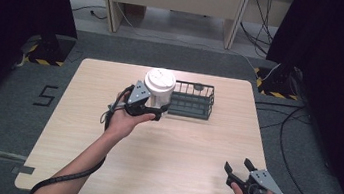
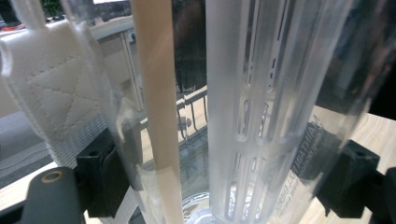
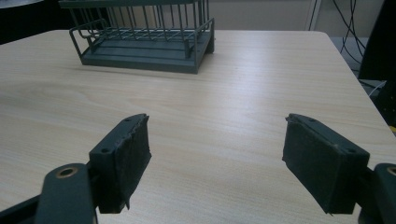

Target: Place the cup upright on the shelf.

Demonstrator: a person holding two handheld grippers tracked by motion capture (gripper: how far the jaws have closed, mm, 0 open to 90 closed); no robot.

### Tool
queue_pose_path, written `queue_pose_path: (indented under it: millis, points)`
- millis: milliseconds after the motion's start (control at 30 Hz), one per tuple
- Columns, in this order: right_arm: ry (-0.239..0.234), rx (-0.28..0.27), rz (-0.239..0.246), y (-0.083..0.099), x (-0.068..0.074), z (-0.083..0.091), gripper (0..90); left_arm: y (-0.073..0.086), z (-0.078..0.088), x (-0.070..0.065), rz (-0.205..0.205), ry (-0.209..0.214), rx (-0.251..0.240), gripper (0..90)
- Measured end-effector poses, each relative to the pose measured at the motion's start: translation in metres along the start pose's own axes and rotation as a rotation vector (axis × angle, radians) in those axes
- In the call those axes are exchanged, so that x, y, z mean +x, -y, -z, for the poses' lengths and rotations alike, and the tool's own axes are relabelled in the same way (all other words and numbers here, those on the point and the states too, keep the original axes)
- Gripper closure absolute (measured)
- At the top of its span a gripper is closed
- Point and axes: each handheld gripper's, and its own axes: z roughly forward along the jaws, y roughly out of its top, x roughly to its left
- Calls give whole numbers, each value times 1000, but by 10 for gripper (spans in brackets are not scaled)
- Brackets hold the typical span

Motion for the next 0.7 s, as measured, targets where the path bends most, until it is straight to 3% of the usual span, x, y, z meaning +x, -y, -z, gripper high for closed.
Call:
queue_pose_path:
  millis: [700]
  points:
    - [-5, 4, -10, 0, 0, 0, 236, -21, -26, 1, -20, 6, -15, 175]
